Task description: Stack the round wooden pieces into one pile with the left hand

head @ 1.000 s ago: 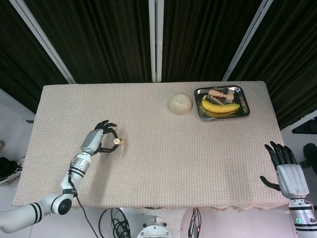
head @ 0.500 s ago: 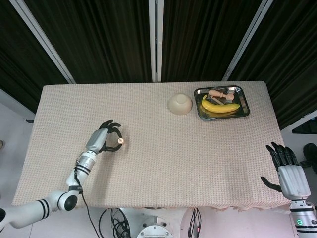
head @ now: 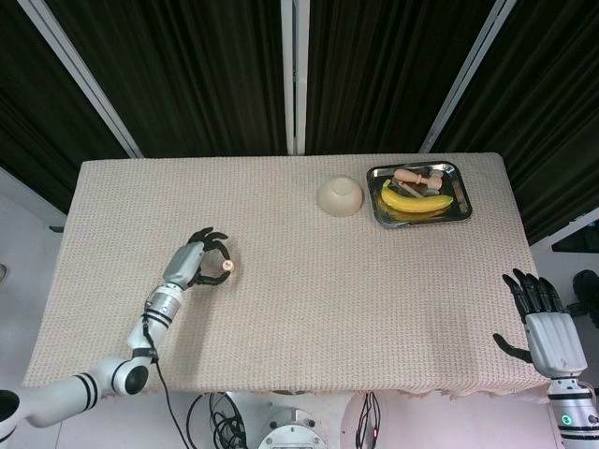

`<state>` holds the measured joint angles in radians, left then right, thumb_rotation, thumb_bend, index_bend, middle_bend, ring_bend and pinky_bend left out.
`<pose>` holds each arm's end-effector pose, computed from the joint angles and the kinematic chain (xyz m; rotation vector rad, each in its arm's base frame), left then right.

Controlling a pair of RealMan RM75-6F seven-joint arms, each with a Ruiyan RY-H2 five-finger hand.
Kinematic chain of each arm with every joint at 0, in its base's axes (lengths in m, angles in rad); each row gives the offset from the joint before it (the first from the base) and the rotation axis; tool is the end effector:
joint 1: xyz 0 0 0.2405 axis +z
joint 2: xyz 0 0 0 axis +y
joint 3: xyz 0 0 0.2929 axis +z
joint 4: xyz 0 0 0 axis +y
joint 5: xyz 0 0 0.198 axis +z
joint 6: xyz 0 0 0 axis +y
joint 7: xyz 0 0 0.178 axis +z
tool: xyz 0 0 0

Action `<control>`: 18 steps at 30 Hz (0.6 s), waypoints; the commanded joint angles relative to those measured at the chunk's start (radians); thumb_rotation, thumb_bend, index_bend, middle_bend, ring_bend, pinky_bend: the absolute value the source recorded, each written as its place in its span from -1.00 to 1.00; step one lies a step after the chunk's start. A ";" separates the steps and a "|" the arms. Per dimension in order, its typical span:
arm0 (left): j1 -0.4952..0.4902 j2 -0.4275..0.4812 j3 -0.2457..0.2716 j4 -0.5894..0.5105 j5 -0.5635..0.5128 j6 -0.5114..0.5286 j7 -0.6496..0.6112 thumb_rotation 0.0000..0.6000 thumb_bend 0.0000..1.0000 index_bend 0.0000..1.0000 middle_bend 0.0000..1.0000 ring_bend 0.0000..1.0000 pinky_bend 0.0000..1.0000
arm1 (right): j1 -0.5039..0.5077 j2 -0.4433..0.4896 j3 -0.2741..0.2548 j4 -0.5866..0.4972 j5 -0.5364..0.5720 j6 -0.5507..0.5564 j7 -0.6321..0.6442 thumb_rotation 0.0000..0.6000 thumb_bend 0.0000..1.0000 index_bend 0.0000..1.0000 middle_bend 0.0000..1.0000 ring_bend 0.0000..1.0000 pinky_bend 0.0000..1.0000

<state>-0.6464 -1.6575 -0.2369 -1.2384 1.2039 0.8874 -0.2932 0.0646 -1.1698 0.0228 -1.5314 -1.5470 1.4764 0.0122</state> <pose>-0.2195 0.4041 -0.0361 -1.5284 -1.5169 -1.1886 -0.3509 -0.2051 0.1661 1.4352 -0.9107 0.8785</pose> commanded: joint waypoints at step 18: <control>-0.002 -0.013 0.003 0.049 0.004 -0.005 -0.034 1.00 -0.38 0.00 -0.65 -1.00 -1.00 | 0.009 0.001 0.003 0.001 0.013 -0.023 -0.009 1.00 -0.76 -1.00 -1.00 -1.00 -1.00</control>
<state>-0.6482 -1.6698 -0.2340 -1.1896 1.2080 0.8823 -0.3267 0.0732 -1.1685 0.0252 -1.5312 -1.5346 1.4544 0.0035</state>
